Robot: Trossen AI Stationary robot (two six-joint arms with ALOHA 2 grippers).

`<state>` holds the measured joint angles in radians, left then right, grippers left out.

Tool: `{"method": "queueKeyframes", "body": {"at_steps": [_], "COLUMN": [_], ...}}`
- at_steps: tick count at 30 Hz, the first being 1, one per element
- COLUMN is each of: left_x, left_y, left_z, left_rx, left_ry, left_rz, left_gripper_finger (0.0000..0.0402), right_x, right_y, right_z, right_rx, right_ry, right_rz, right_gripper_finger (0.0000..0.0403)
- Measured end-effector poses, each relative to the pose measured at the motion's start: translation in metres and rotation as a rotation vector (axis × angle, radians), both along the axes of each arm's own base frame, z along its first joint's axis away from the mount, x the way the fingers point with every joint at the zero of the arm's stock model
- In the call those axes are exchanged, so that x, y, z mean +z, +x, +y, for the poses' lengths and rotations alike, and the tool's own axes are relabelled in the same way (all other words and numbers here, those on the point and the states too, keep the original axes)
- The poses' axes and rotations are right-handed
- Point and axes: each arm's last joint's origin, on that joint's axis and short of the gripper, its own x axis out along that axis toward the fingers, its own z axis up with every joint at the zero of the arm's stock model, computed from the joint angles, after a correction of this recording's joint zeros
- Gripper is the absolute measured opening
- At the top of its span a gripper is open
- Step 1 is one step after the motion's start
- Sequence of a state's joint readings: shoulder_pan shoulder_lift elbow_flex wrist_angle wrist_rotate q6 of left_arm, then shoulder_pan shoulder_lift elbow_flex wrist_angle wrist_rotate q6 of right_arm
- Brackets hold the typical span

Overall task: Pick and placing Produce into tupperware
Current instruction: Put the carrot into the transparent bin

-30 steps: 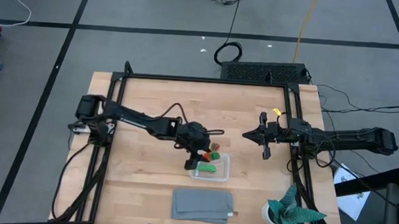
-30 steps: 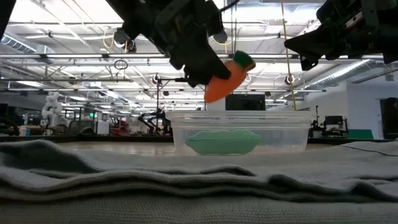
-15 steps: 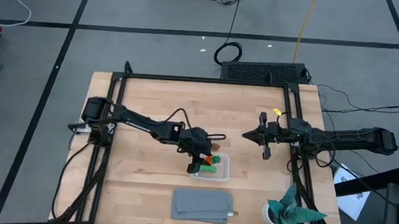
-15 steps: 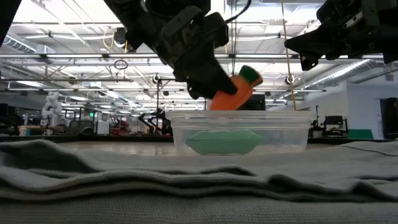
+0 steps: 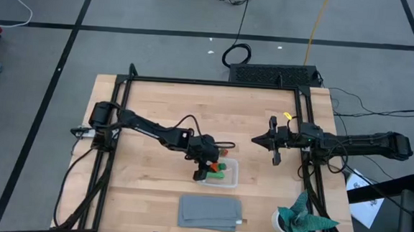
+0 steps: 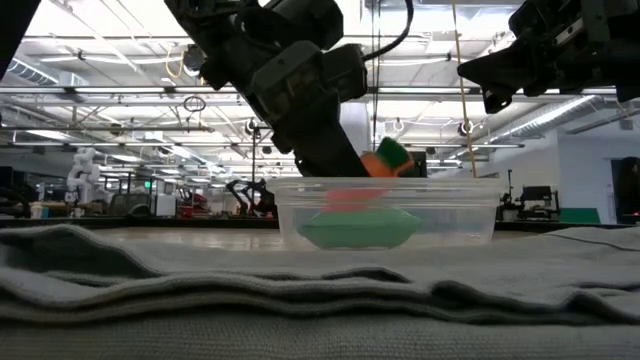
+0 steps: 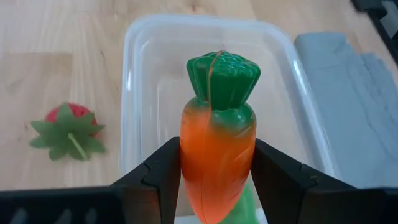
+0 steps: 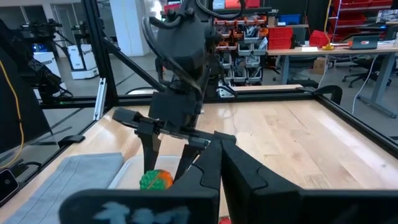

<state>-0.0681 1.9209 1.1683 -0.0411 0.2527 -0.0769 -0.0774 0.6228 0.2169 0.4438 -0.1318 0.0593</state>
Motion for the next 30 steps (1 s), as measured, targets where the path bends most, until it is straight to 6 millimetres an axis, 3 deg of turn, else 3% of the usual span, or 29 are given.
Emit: {"method": "queueKeyframes", "body": {"at_steps": [30], "left_x": [-0.0052], "left_y": [-0.0059], "left_z": [0.0017], "left_rx": [0.009], "left_ry": [0.058], "left_rz": [0.074], "left_gripper_finger": [0.0168], "right_x": [0.0], "right_y": [0.0], "right_z": [0.0], "right_rx": [0.0], "right_ry": [0.0], "right_rz": [0.0], "right_gripper_finger": [0.0]}}
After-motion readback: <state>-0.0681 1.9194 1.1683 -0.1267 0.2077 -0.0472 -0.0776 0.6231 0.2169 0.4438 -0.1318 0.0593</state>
